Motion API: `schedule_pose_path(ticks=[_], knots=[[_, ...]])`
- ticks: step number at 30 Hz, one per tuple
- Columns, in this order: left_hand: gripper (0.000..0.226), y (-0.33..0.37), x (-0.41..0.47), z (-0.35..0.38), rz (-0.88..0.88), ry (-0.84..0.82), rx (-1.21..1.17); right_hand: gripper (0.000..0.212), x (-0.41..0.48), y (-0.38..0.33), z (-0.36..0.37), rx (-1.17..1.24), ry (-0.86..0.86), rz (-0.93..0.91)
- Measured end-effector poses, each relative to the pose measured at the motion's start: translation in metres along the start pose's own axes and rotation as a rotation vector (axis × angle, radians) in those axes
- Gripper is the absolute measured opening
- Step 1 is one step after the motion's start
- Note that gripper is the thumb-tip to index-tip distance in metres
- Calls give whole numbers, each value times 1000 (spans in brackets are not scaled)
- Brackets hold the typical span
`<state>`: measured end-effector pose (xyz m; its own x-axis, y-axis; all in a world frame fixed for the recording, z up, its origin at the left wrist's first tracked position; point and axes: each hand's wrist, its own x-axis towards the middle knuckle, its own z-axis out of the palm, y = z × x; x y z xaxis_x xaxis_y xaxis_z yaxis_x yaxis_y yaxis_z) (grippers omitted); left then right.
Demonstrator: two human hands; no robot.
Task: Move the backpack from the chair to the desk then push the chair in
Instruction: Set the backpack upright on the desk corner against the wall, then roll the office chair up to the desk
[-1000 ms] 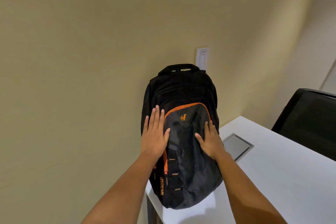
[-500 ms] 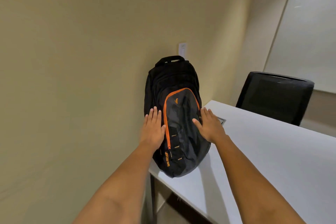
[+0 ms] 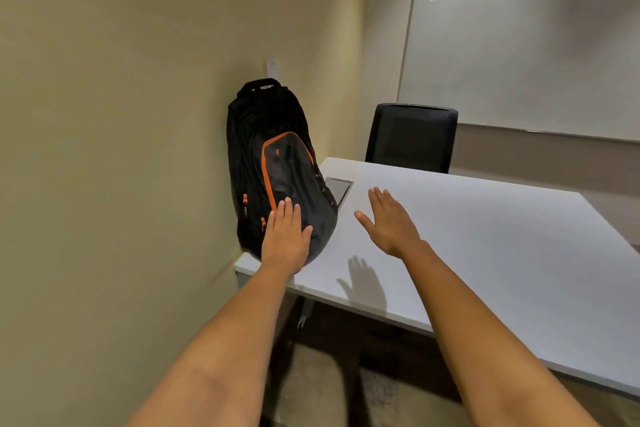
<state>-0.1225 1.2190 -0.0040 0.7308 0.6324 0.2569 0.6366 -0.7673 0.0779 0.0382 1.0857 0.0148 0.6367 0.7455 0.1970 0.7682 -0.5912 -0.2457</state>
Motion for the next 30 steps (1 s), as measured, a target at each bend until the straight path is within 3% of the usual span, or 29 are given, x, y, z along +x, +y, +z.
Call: schedule_pose_path(ticks=[22,30], knots=[[57,253,-232,-19,132,-144,-175,70,-309,183,-80,-91,-147,133],[57,306,-271,-36,225,-154,-203,70,-379,228,-114,-109,-115,219]])
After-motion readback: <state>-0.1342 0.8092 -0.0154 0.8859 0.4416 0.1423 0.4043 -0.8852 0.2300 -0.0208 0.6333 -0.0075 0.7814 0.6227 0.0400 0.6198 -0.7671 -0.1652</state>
